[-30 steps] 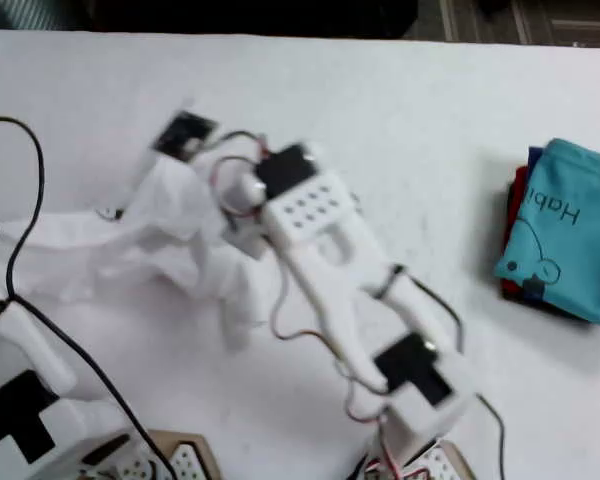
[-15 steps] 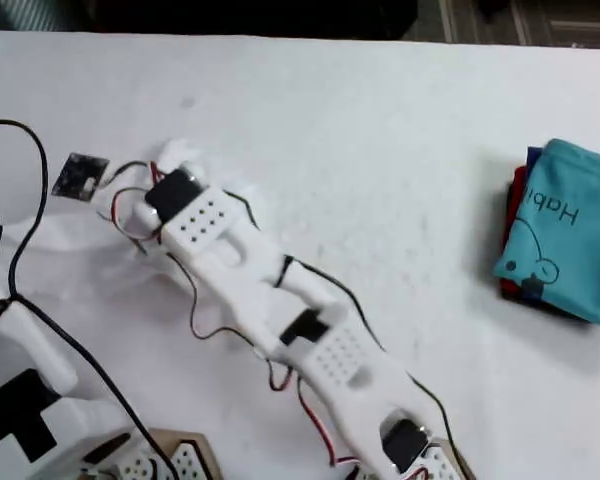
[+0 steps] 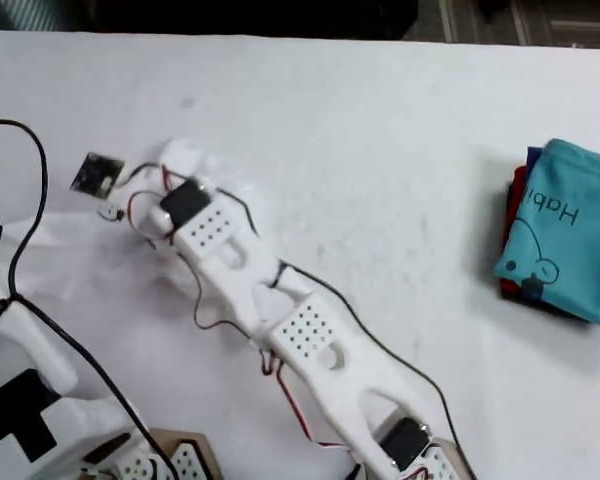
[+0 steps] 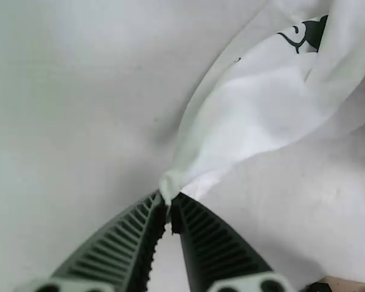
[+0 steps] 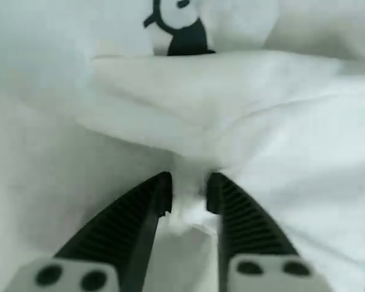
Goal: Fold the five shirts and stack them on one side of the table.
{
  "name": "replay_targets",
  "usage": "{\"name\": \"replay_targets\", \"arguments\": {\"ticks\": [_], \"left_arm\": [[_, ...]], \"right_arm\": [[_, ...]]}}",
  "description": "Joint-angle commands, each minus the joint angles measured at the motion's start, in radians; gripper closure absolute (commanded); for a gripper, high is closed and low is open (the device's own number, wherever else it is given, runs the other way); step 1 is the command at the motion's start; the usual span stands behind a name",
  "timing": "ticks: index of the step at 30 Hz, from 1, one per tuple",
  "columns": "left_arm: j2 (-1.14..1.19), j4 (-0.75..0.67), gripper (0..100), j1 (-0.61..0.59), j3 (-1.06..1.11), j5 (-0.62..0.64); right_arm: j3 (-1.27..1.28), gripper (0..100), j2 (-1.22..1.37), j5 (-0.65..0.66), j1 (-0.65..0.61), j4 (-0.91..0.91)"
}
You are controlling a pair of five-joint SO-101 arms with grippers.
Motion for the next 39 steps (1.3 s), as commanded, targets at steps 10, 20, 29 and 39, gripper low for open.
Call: {"name": "replay_targets", "arguments": {"ticks": [10,20,29,39], "left_arm": [[-0.213,-0.084,98,0.071,-0.011,0.008],[-0.266,-0.419,98,0.114,-0.014,0.100],[-0.262,-0.666,98,0.260,-0.272,0.098],[-0.268,-0.827,98,0.295,-0.445,0.098]], "right_arm": [[-0.080,97.8,-0.268,0.046,0.171,0.099],[-0.080,97.8,-0.576,0.199,0.298,0.019],[-0.080,97.8,-0.802,0.362,0.387,-0.283],[-0.080,97.8,-0.924,0.637,0.450,-0.595]]}}
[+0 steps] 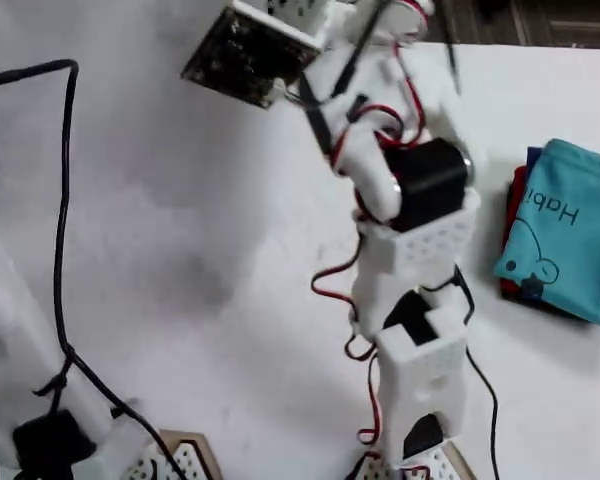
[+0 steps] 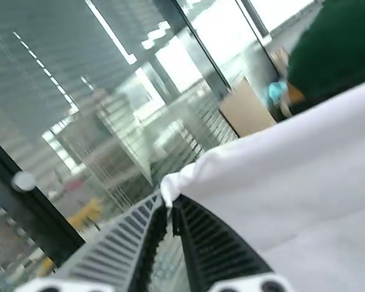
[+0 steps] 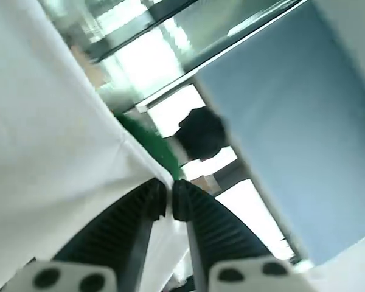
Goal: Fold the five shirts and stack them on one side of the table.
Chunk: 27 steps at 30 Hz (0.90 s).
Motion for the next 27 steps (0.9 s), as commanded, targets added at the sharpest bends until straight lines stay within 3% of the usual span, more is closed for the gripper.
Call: {"name": "replay_targets", "arguments": {"ticks": [1,6,11,16,21,27], "left_arm": [[-0.035,-0.020,98,-0.004,-0.040,0.008],[-0.036,0.170,98,-0.035,-0.040,-0.123],[-0.074,0.516,98,-0.033,-0.029,-0.290],[-0.093,0.818,98,-0.035,0.008,-0.428],[-0.108,0.844,98,-0.079,0.204,-0.453],[-0.125,0.842,98,-0.125,0.465,-0.453]], "right_arm": [[-0.032,97.8,-0.070,0.044,0.051,-0.008],[-0.032,97.8,-0.128,0.044,0.070,0.278],[-0.032,97.8,-0.168,0.043,0.064,0.642],[0.063,97.8,-0.194,0.002,0.097,0.676],[0.419,97.8,-0.338,-0.003,0.091,0.676],[1.045,97.8,-0.611,-0.005,0.096,0.671]]}}
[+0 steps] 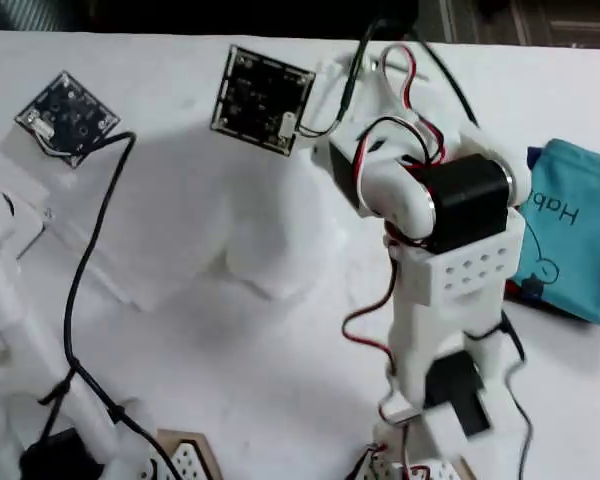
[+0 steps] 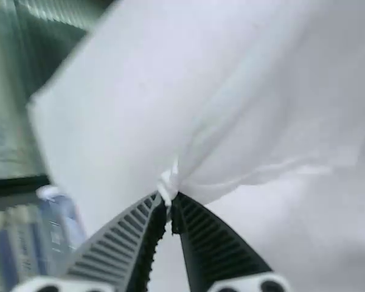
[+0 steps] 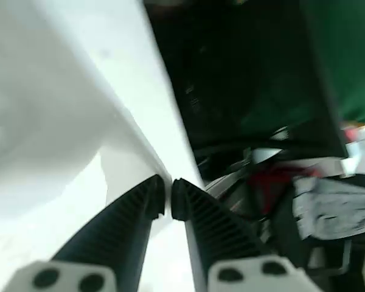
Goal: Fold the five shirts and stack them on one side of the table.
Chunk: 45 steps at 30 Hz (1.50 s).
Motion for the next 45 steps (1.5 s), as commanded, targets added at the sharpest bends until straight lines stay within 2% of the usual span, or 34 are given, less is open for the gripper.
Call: {"name": "replay_targets", "arguments": {"ticks": [1,6,12,17,22,25,32,37,45], "left_arm": [[-0.024,0.002,98,-0.068,0.121,-0.006],[-0.021,0.000,98,-0.130,0.249,-0.006],[-0.021,-0.009,98,-0.120,0.445,-0.006],[-0.027,-0.040,98,-0.120,0.577,-0.003],[-0.027,-0.040,98,-0.120,0.635,0.003],[-0.027,-0.040,98,-0.122,0.635,0.003],[-0.027,-0.041,98,-0.122,0.640,0.003],[-0.027,-0.041,98,-0.122,0.638,0.052],[-0.027,-0.041,98,-0.122,0.640,0.066]], "right_arm": [[0.393,97.8,-0.193,-0.005,0.039,-0.002],[0.778,97.8,-0.351,-0.006,0.039,-0.004],[1.039,97.8,-0.383,-0.037,0.013,-0.051],[1.077,96.4,-0.366,-0.292,-0.076,-0.285],[1.062,78.8,-0.199,-0.555,-0.193,-0.426],[0.967,73.2,-0.045,-0.729,-0.226,-0.464],[0.563,74.5,0.384,-1.068,-0.262,-0.461],[0.258,74.5,0.638,-1.158,-0.257,-0.398],[-0.153,74.5,0.954,-1.162,-0.255,-0.228]]}}
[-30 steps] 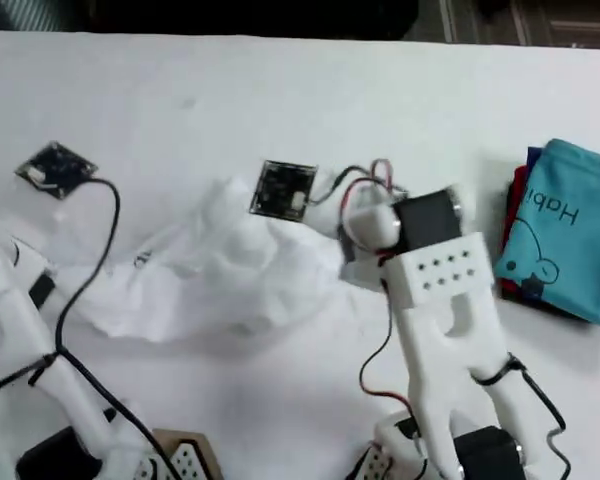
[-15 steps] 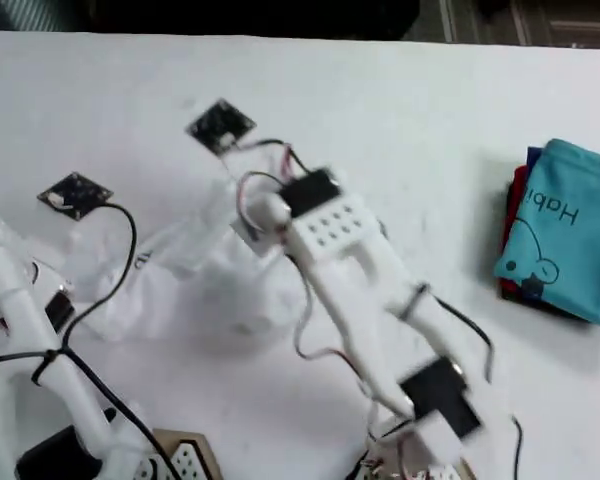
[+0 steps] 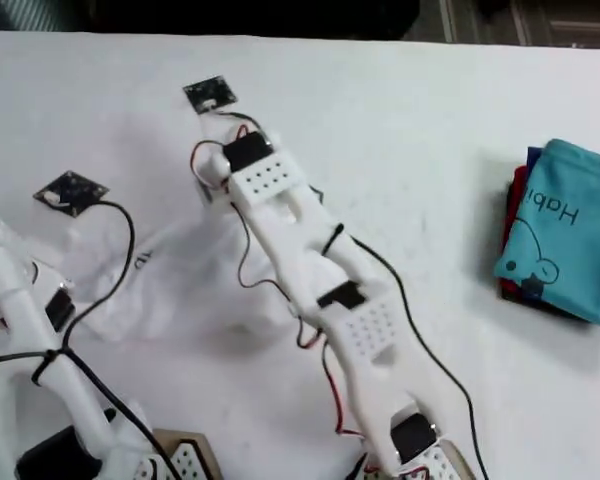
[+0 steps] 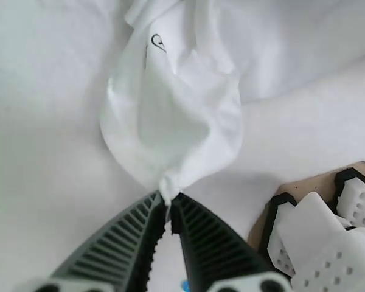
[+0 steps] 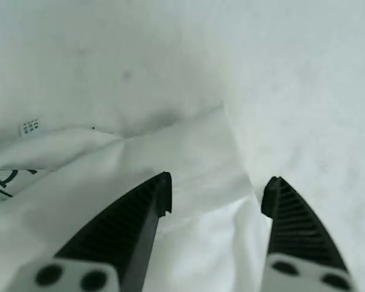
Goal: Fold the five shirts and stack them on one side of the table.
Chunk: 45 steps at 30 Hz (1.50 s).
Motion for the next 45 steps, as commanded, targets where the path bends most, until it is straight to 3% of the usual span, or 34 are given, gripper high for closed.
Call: {"name": "replay_targets", "arguments": {"ticks": [1,8,18,22,24,34,41,45], "left_arm": [[-0.025,-0.008,98,0.004,0.000,0.011],[-0.025,-0.008,98,0.004,0.000,0.011],[-0.025,-0.008,98,0.004,0.000,0.011],[-0.025,-0.008,98,0.004,0.000,0.011],[-0.025,-0.008,98,0.004,-0.002,0.011],[-0.027,-0.005,98,0.004,-0.052,0.011],[-0.027,-0.005,98,0.007,-0.279,0.014],[-0.027,-0.008,98,0.010,-0.440,0.117]], "right_arm": [[-0.198,74.5,0.084,-0.008,0.001,0.076],[-0.439,80.3,0.220,0.000,0.001,0.177],[-0.468,85.9,0.268,0.006,0.002,0.222],[-0.509,97.9,0.249,0.124,0.018,0.242],[-0.537,97.2,0.234,0.163,0.035,0.254],[-0.572,97.9,0.039,0.305,0.127,0.274],[-0.572,97.9,-0.216,0.364,0.171,0.274],[-0.572,97.9,-0.415,0.368,0.191,0.274]]}}
